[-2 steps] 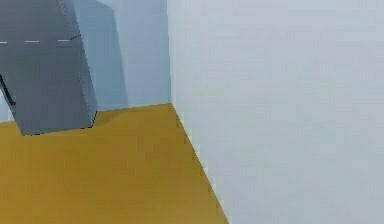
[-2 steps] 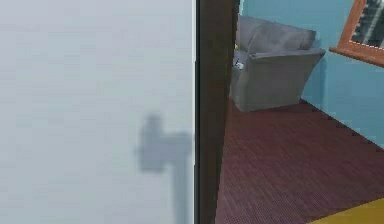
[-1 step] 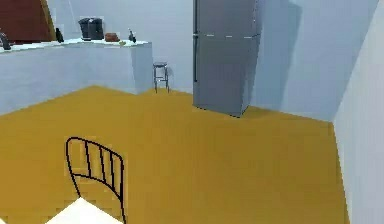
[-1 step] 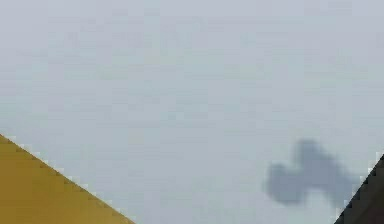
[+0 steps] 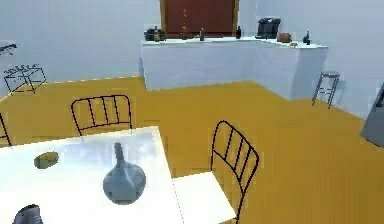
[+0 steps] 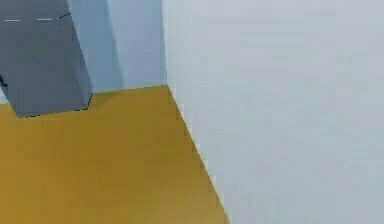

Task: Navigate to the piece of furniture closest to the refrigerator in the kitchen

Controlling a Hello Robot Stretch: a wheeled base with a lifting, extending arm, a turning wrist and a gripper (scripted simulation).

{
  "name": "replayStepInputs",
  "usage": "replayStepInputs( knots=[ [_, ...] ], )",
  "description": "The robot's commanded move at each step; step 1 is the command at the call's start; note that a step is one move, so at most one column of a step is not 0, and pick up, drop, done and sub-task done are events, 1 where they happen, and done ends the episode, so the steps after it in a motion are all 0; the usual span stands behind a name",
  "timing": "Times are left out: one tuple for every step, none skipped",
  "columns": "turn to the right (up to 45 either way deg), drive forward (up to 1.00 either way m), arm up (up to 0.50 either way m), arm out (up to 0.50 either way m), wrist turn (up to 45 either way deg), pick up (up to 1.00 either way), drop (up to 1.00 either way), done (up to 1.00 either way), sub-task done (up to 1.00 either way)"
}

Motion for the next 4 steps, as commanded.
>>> replayStepInputs(
  knots=[
    [-45.0, 0.00, 0.00, 0.00, 0.0, 0.00, 0.00, 0.00, 0.00],
    [-45.0, 0.00, 0.00, 0.00, 0.0, 0.00, 0.00, 0.00, 0.00],
    [-15.0, 0.00, 0.00, 0.00, 0.0, 0.00, 0.00, 0.00, 0.00],
    [0.0, 1.00, 0.00, 0.00, 0.0, 0.00, 0.00, 0.00, 0.00]
  ],
)
